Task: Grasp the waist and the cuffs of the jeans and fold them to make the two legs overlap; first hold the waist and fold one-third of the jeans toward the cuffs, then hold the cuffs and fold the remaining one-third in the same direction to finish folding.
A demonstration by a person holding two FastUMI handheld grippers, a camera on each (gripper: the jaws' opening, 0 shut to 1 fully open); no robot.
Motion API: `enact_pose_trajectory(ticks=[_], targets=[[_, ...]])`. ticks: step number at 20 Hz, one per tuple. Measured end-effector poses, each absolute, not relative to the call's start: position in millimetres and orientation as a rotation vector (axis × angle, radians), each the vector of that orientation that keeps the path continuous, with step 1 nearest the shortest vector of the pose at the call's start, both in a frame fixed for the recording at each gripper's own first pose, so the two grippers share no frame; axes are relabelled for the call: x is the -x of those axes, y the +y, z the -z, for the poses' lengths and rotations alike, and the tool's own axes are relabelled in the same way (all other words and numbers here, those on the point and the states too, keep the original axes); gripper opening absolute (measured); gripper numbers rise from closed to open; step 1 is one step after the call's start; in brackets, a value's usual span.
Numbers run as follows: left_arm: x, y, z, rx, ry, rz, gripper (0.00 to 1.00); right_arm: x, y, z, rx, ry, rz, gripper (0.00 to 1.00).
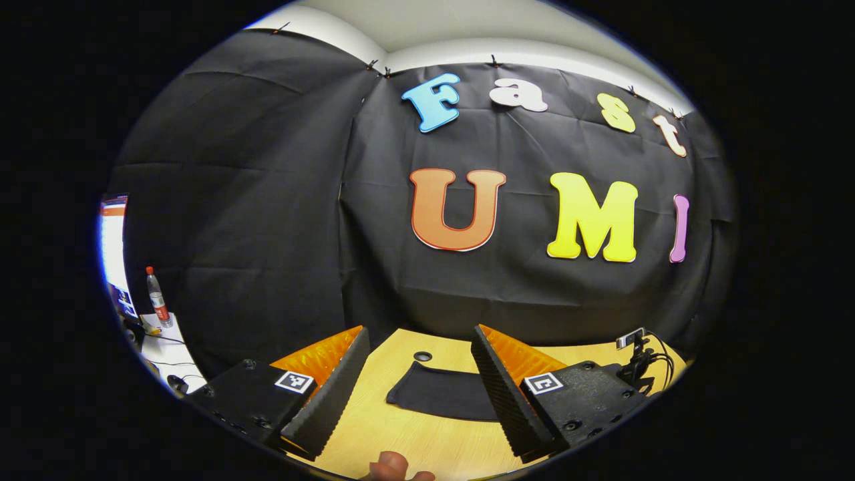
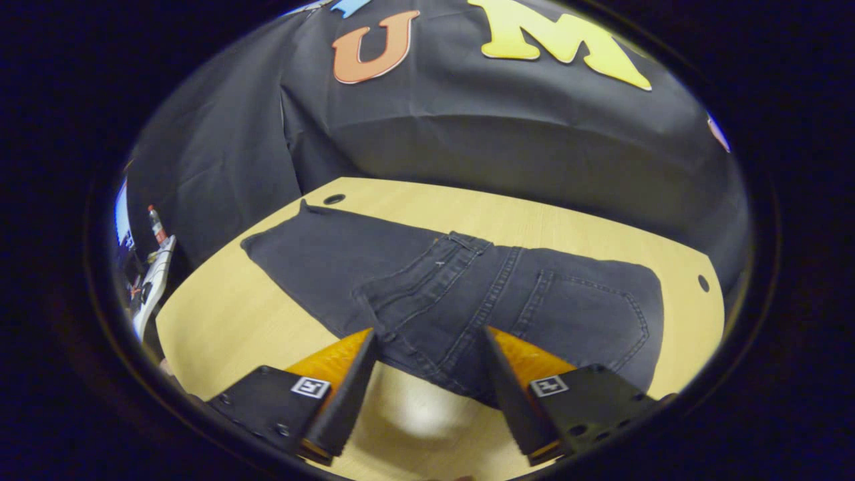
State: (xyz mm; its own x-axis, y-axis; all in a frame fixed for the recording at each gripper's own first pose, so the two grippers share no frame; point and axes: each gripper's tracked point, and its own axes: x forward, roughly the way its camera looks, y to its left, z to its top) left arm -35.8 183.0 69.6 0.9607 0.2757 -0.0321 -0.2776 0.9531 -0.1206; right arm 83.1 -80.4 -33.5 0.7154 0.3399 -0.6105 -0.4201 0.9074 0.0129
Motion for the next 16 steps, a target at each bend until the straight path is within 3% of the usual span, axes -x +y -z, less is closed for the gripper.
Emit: enact_pose_trajectory(ticks=[1, 2, 10, 16], targets=[[34.8, 182.9, -69.2, 0.122, 0.014, -0.278, 0.99, -84.7, -80.7, 25.4, 0.132, 0.622, -0.420, 0.98], [34.2, 182.1, -68.2, 0.123, 0.017, -0.272, 0.98, -87.5, -80.3, 15.2, 0.128, 0.592, -0.410, 0.99], [9.0, 169.1, -9.4, 0.320, 0.113, -0.210, 0.99, -117.6, -128.1, -133.9, 0.100, 0.256, -0.296, 1.00], [-24.8, 163.0, 97.8, 0.978, 0.340, -0.159, 0.99, -121.6, -191.2, -243.6, 0.051, 0.066, -0.178, 0.99]])
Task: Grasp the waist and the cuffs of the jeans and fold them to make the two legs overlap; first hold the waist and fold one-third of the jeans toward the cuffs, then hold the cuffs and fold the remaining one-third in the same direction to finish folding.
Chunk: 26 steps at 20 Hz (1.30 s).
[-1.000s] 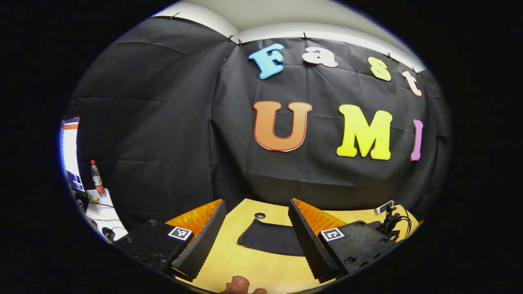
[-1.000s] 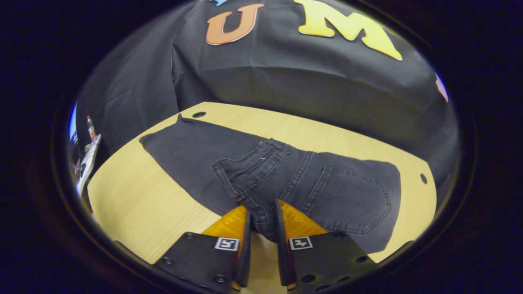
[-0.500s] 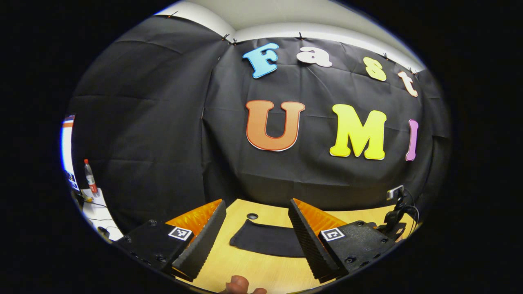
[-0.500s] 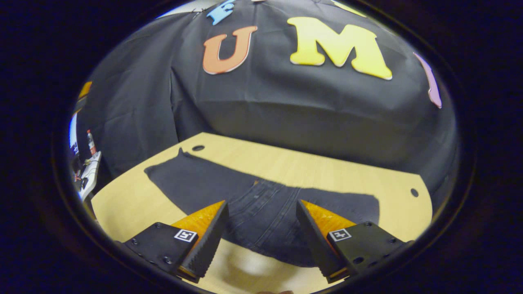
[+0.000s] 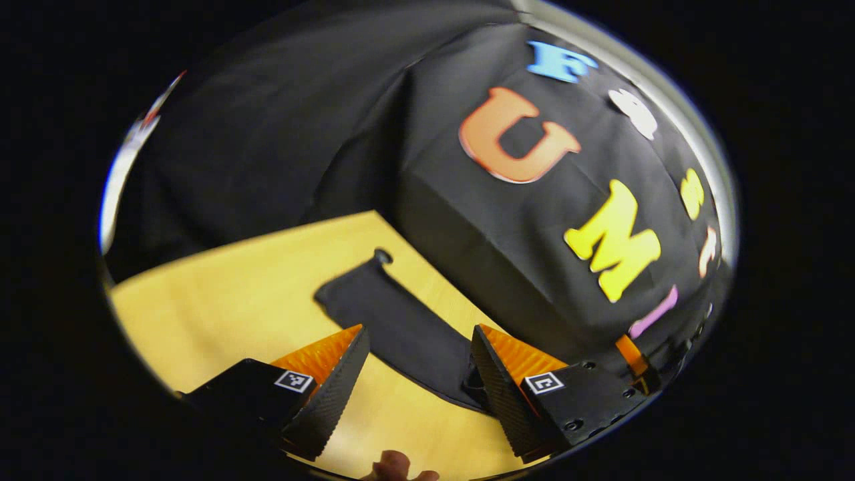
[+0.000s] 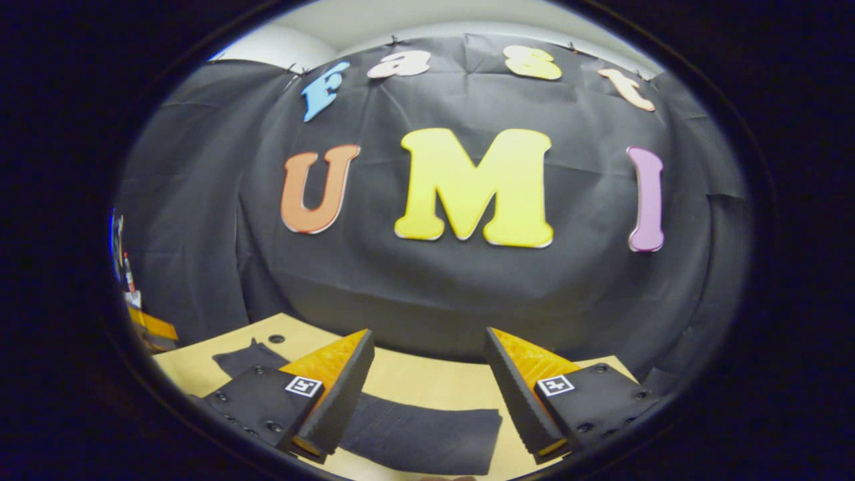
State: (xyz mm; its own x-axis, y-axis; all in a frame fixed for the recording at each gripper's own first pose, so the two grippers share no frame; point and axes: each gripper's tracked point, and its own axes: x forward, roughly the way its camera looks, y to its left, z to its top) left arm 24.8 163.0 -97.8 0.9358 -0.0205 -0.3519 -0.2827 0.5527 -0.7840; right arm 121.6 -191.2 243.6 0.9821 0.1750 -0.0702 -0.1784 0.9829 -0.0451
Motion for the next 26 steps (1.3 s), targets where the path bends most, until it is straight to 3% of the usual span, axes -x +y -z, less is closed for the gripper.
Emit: enact_pose_trajectory(ticks=[3, 7, 11, 19, 20, 21, 22, 25, 26], targets=[[-43.3, 186.5, 144.0, 1.241, 0.369, -0.243, 1.00, -115.9, -219.5, -277.5, 0.048, 0.013, -0.137, 0.98], [-73.4, 216.4, 189.0, 1.328, 0.386, -0.345, 0.99, -106.0, -253.1, -304.2, 0.057, -0.022, -0.095, 0.98], [-93.2, 233.6, 215.6, 1.334, 0.405, -0.413, 1.00, -103.8, -287.6, -316.0, 0.059, -0.034, -0.042, 0.99], [-143.4, 243.9, 217.5, 1.313, 0.316, -0.410, 0.94, -106.3, -347.5, -313.0, 0.036, 0.015, 0.042, 1.00], [-146.2, 243.7, 219.5, 1.317, 0.309, -0.417, 1.00, -105.8, -350.7, -313.5, 0.031, 0.017, 0.047, 1.00], [-148.9, 247.3, 221.3, 1.321, 0.301, -0.427, 0.97, -104.8, -353.7, -314.1, 0.026, 0.019, 0.051, 1.00], [-151.7, 247.9, 222.7, 1.324, 0.290, -0.434, 0.83, -105.3, -356.0, -313.7, 0.024, 0.022, 0.052, 1.00], [-158.4, 247.6, 236.6, 1.337, 0.315, -0.468, 0.67, -105.7, -359.3, -310.9, 0.043, 0.033, 0.049, 0.98], [-160.5, 245.8, 243.1, 1.359, 0.328, -0.473, 0.49, -105.5, -360.4, -311.2, 0.046, 0.035, 0.048, 0.99]])
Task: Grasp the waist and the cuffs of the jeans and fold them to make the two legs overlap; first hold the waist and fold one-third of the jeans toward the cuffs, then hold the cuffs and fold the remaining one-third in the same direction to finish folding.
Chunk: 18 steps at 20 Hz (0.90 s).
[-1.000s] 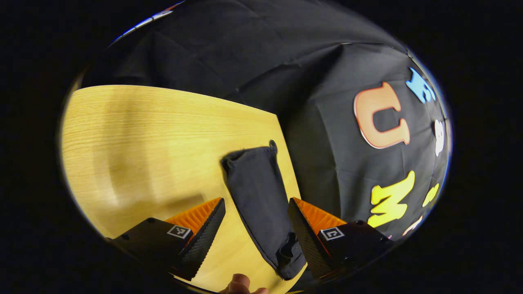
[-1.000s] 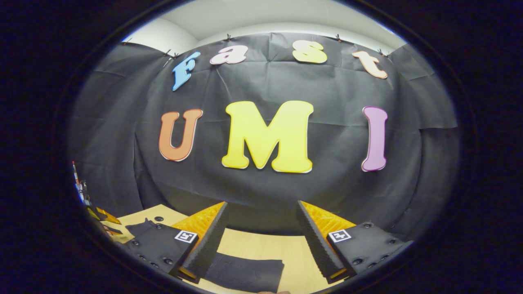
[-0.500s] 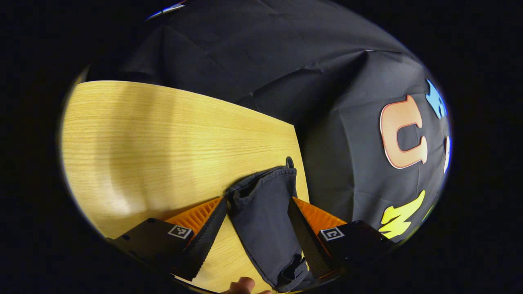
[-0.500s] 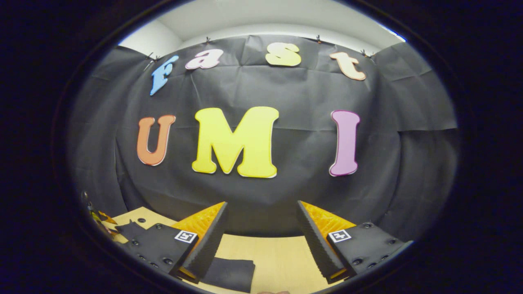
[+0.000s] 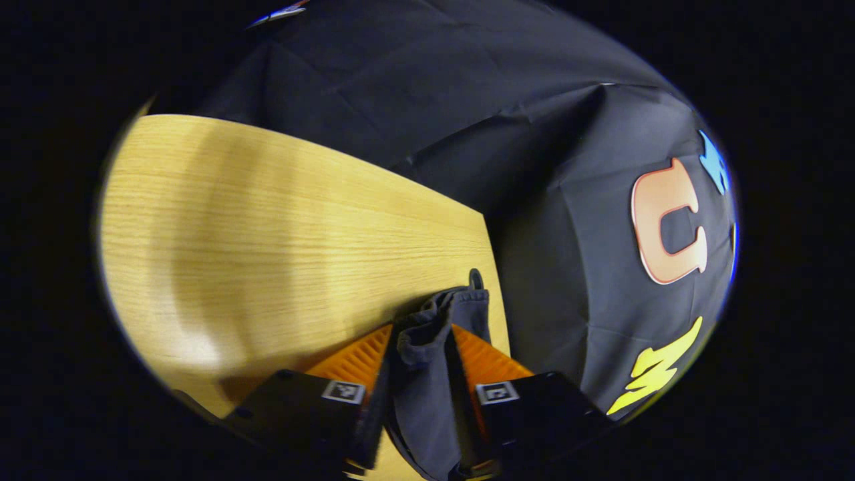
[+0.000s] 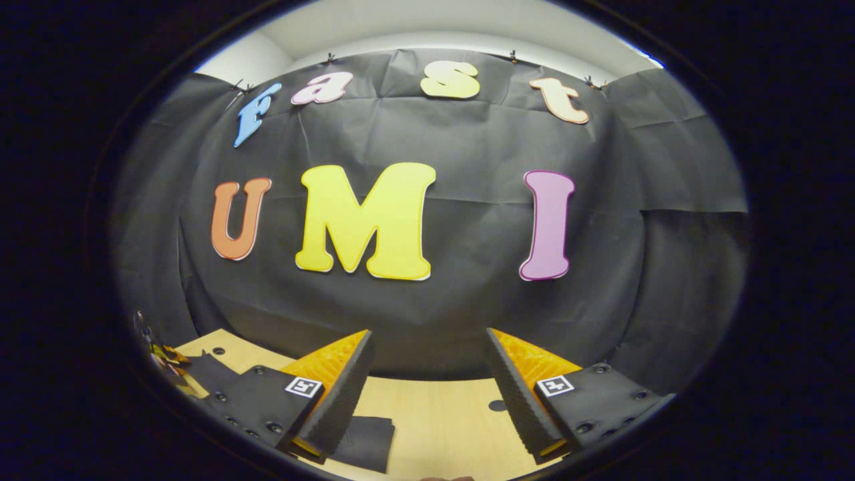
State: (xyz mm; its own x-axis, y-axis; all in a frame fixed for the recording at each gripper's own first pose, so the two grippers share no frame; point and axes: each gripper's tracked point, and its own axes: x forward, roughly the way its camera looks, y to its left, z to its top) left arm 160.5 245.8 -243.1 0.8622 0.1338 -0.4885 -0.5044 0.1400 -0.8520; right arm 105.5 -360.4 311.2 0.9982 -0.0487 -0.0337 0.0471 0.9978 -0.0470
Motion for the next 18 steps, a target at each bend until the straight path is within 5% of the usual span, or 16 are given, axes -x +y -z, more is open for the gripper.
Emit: enact_pose_trajectory(ticks=[2, 6, 12, 18], targets=[[-159.4, 246.2, 239.3, 1.419, 0.334, -0.473, 0.20, -105.0, -362.9, -314.2, 0.052, 0.032, 0.047, 0.99], [-159.9, 241.8, 246.1, 1.375, 0.364, -0.499, 0.05, -104.3, -370.6, -316.8, 0.045, 0.035, 0.050, 0.99], [-150.3, 238.8, 215.4, 1.135, 0.382, -0.506, 0.04, -101.1, -380.5, -319.3, 0.038, 0.034, 0.065, 0.99], [-164.6, 188.5, 93.5, 0.732, 0.275, -0.326, 0.04, -101.6, -386.2, -315.7, 0.021, 0.048, 0.076, 1.00]])
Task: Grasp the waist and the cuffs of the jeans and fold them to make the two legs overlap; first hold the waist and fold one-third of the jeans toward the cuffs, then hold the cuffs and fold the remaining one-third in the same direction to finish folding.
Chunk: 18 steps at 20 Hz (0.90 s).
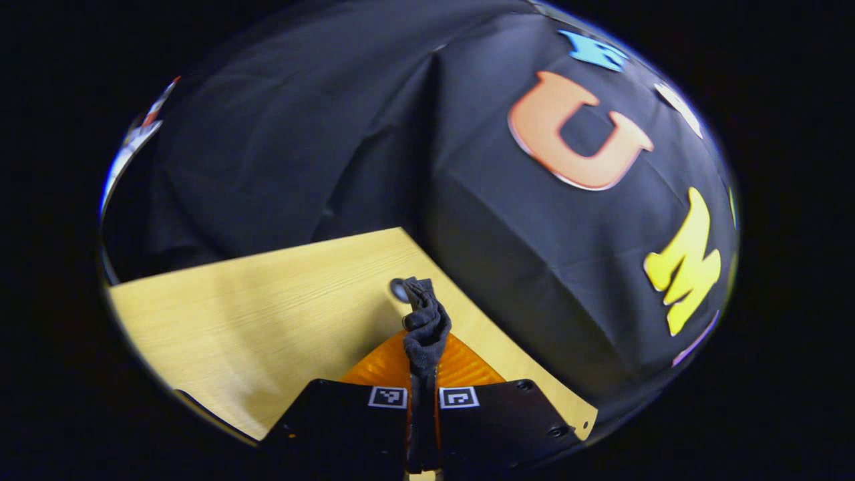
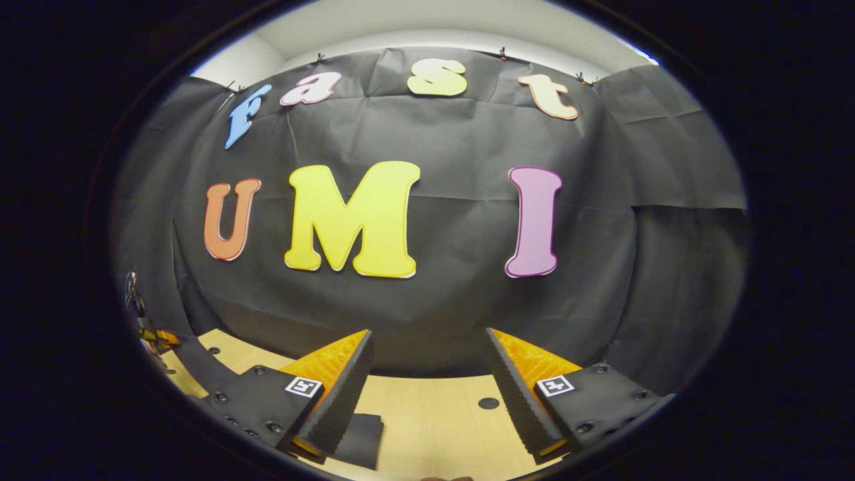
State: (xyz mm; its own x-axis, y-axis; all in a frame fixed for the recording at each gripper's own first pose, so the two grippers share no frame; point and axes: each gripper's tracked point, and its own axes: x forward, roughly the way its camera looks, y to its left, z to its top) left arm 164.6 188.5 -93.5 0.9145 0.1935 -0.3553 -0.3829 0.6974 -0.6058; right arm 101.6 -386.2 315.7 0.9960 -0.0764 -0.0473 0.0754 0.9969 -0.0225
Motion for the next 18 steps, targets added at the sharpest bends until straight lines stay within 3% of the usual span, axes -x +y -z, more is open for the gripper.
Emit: enact_pose_trajectory(ticks=[5, 11, 18], targets=[[-174.6, 105.8, 11.0, 0.445, 0.194, -0.153, 0.04, -96.2, -391.9, -312.3, 0.023, 0.052, 0.079, 1.00], [-186.7, -19.6, -33.5, 0.265, 0.136, 0.078, 0.03, -89.2, -406.3, -304.2, 0.000, 0.066, 0.098, 1.00], [-181.2, -150.0, 15.5, 0.028, 0.210, 0.327, 0.04, -77.5, -442.2, -297.4, 0.001, 0.082, 0.153, 1.00]])
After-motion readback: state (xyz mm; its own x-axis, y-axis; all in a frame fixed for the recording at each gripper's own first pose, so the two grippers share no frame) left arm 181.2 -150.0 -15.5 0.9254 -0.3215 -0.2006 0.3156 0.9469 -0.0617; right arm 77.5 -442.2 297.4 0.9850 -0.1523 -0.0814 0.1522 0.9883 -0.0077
